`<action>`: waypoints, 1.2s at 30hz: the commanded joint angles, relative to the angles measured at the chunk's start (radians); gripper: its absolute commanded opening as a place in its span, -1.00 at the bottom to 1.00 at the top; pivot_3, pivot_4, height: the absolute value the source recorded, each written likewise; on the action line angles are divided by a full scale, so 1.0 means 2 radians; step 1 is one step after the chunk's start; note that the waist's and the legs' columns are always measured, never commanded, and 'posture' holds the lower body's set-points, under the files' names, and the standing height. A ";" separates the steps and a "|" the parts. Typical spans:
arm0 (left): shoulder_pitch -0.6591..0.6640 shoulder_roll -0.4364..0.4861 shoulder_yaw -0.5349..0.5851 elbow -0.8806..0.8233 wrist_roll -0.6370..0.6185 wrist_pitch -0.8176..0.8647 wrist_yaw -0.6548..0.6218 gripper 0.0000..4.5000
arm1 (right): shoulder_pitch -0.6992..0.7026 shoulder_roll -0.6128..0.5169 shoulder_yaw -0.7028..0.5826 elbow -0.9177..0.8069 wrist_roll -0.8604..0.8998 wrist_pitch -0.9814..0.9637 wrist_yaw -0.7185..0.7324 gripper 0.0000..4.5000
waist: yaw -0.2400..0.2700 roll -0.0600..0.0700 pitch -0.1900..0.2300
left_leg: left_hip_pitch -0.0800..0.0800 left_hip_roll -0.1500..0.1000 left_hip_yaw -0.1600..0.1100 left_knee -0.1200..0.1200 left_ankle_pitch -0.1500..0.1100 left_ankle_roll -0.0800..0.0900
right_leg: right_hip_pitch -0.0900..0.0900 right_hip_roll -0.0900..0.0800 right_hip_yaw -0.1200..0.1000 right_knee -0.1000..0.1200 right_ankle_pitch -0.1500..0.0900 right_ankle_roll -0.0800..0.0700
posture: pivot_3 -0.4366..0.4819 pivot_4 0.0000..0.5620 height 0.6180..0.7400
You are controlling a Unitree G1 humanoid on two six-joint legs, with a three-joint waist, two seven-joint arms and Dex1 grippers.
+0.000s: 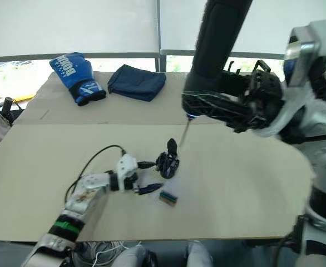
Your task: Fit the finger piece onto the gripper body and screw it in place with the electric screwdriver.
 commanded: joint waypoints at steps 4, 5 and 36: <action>0.051 0.085 0.077 -0.047 -0.101 0.009 -0.120 0.96 | 0.064 -0.220 0.033 0.102 -0.054 0.175 0.049 -0.14 | 0.002 0.001 0.001 | -0.001 0.000 0.000 0.000 0.000 0.000 | -0.002 0.000 0.000 0.000 0.000 -0.001 | -0.05 -0.47 1.00; 0.056 0.093 0.085 -0.052 -0.107 0.005 -0.130 0.96 | 0.075 -0.245 0.053 0.111 -0.072 0.186 0.064 -0.14 | 0.003 0.001 0.001 | -0.002 0.000 0.000 0.000 0.000 0.000 | -0.002 -0.001 0.000 0.000 -0.001 -0.001 | -0.05 -0.47 1.00; 0.066 0.128 0.101 -0.062 -0.060 -0.027 -0.102 1.00 | -0.018 -0.131 0.370 0.386 -0.543 0.044 0.220 0.99 | 0.001 0.005 0.002 | -0.005 0.001 0.005 0.001 0.002 -0.003 | -0.007 0.006 0.000 0.001 0.001 0.001 | -0.05 -0.47 1.00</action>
